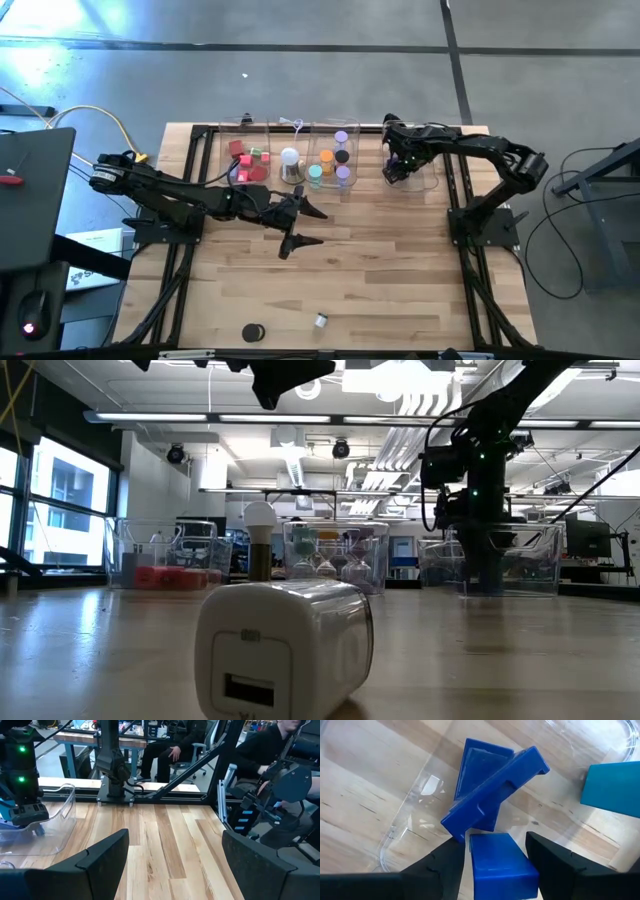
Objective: Pick & Place Office items
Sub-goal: Put the blue digital clock into the right transparent bin, then put the black hourglass into the middle transparent bin
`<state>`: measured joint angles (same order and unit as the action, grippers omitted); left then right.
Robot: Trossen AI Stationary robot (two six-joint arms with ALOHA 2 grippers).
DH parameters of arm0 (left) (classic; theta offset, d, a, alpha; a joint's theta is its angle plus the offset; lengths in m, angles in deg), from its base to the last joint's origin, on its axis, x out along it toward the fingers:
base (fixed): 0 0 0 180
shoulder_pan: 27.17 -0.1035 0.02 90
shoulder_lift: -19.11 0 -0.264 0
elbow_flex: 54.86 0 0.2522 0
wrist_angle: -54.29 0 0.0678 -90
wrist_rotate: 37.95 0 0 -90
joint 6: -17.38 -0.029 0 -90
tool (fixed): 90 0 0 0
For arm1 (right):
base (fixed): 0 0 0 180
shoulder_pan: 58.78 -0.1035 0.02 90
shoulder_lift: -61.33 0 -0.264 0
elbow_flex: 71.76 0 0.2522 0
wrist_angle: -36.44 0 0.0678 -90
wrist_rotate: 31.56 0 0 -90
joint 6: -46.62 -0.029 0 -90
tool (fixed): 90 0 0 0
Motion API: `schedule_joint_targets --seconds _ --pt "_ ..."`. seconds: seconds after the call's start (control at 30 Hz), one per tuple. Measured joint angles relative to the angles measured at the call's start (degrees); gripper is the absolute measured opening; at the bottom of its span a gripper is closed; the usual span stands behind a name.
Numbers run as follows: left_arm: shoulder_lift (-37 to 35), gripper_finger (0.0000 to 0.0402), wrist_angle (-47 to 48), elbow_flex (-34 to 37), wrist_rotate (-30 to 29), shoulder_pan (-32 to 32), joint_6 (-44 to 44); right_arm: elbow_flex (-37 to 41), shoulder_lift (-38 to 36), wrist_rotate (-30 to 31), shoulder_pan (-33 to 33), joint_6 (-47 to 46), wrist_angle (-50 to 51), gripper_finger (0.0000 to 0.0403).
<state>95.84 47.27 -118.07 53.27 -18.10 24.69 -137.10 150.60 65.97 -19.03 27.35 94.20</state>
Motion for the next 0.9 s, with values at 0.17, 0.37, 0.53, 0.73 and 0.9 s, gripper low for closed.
schedule_joint_targets --seconds 0.17,0.37,0.53,0.73,0.9 --pt "0.00 0.0312 0.23 0.00 0.00 0.06 -0.02 0.00 0.00 -0.25 0.00 -0.23 1.35 0.0210" --pt "0.00 0.0312 0.23 0.00 0.00 0.06 -0.02 0.00 -0.02 0.08 -1.17 -0.44 1.87 0.0266" --pt "0.00 0.0312 0.21 0.00 0.02 0.06 -0.02 0.00 -0.02 0.07 -2.08 -0.11 0.00 0.0311" --pt "0.00 0.0312 0.21 -0.02 0.02 0.06 1.61 0.00 -1.62 0.03 -2.73 -0.07 -0.34 0.0334" --pt "0.00 0.0312 0.22 -0.02 0.02 0.06 3.63 0.00 -6.53 -0.20 -2.69 0.00 0.67 0.0332"
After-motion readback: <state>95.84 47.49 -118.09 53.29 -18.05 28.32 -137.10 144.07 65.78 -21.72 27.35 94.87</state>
